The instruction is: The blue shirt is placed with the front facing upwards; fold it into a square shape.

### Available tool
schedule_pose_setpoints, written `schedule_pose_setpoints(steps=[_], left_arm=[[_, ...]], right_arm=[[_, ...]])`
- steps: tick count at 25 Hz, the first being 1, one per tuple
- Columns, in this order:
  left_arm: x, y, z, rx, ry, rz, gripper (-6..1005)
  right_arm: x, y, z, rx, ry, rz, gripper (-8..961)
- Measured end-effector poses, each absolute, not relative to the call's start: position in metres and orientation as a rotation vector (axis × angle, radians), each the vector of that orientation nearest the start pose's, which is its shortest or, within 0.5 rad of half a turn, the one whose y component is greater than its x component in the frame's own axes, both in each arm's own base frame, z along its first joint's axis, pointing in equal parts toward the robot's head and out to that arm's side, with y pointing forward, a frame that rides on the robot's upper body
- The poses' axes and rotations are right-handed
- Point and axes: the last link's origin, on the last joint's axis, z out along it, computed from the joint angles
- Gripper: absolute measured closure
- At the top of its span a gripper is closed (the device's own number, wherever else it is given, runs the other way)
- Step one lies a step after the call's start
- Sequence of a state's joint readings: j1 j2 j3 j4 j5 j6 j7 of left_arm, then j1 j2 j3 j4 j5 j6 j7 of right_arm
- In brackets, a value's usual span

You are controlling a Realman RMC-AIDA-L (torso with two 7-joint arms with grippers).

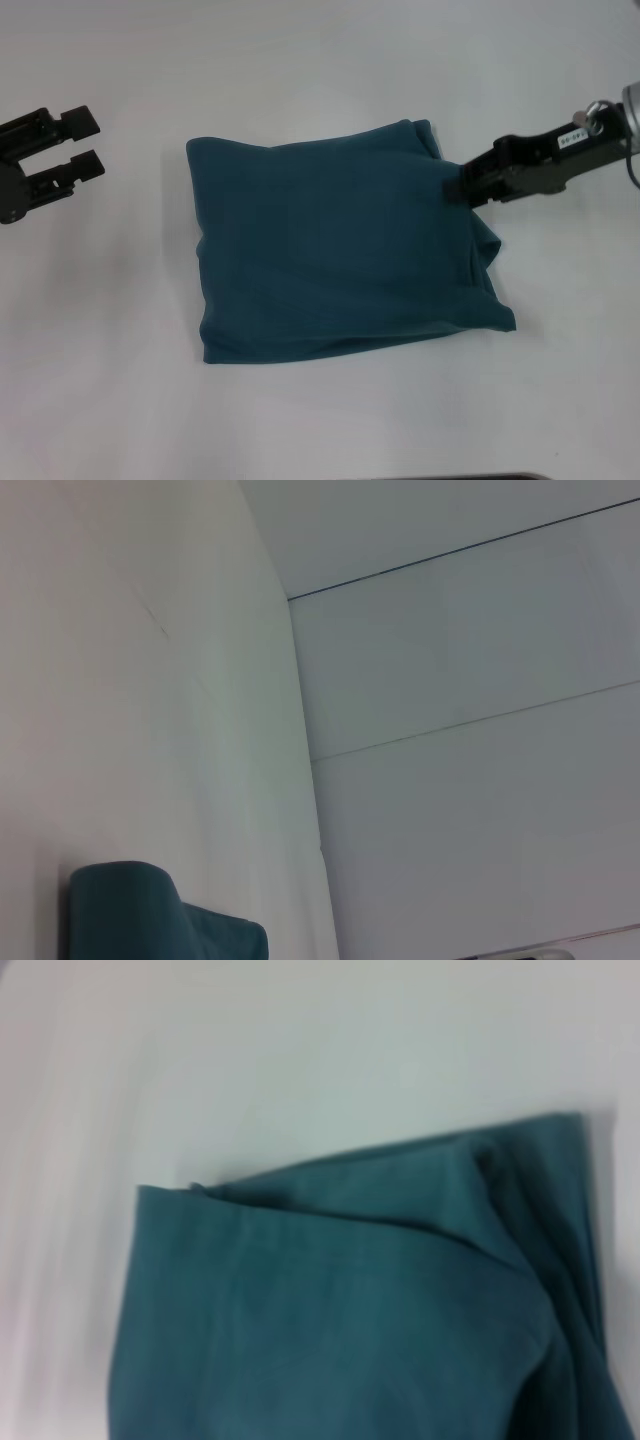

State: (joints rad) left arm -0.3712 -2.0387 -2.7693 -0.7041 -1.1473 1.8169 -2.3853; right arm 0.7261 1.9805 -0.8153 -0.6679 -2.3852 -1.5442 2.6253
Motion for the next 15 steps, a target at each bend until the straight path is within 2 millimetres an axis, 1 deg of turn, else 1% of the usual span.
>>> schedule_pose_setpoints(steps=[3,4,9,10,13,15], left_arm=[[-0.311,0.275,0.065,2.041,2.070,1.214,266],[-0.311,0.275,0.065,2.040,2.071,1.215,266],[-0.311,0.275,0.067,2.042,2.071,1.222,265],[-0.311,0.275,0.067,2.043,2.070,1.223,265],[-0.311,0.276,0.068,2.046,2.067,1.222,264],[-0.311,0.276,0.068,2.045,2.068,1.223,264]], right_arm=[[0.248,0.368,0.020,-2.352,1.947,0.135,645],[0.245,0.370,0.024,-2.365,1.926,0.154,615],[0.236,0.382,0.056,-2.402,1.776,0.292,467],[0.233,0.383,0.063,-2.426,1.740,0.346,424],[0.228,0.385,0.073,-2.468,1.688,0.460,293],[0.227,0.385,0.076,-2.478,1.683,0.485,187]])
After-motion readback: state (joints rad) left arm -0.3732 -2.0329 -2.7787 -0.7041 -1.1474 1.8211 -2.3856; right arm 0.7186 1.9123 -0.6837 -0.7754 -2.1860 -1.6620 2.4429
